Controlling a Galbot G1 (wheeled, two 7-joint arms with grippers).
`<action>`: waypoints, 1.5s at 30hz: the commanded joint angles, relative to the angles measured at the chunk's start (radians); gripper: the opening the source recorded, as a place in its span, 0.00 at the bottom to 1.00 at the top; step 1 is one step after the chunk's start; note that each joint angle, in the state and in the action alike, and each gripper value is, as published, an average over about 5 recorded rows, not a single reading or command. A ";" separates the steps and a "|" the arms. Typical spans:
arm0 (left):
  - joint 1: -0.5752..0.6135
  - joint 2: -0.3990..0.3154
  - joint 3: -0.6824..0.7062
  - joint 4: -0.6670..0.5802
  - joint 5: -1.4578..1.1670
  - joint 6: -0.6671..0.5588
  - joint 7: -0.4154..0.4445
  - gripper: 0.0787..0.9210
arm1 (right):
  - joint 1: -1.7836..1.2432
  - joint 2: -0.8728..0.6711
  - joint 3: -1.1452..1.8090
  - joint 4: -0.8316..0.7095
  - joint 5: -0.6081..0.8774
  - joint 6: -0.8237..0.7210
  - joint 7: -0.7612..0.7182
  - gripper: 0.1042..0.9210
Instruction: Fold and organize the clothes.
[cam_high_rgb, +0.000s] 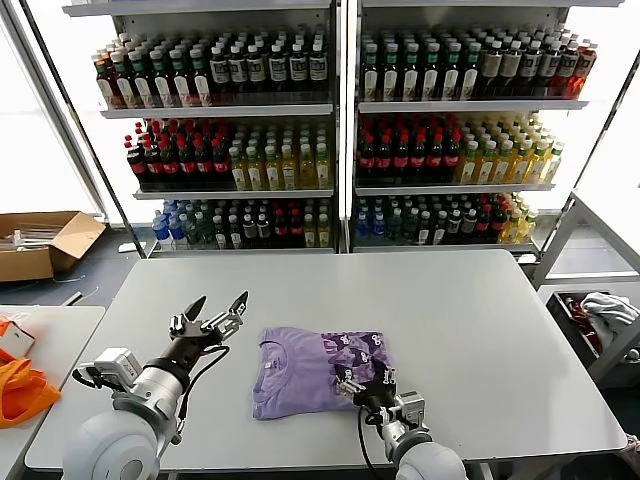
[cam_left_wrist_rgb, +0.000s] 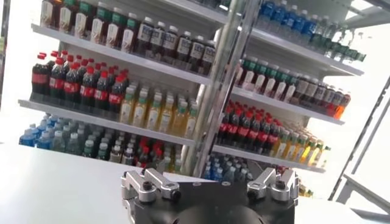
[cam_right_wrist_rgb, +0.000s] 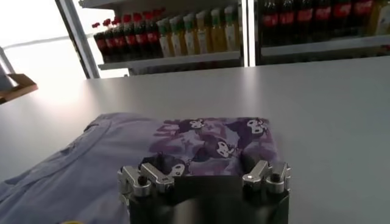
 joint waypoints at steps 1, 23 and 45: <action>0.028 -0.005 -0.016 -0.009 0.012 -0.001 0.015 0.88 | -0.023 -0.026 0.105 0.280 -0.002 0.136 -0.011 0.88; 0.196 -0.099 -0.213 -0.011 0.211 -0.095 0.298 0.88 | -0.469 -0.028 0.763 0.302 0.050 0.381 -0.267 0.88; 0.355 -0.270 -0.430 0.013 0.541 -0.366 0.702 0.88 | -0.568 0.008 0.729 0.337 0.063 0.387 -0.297 0.88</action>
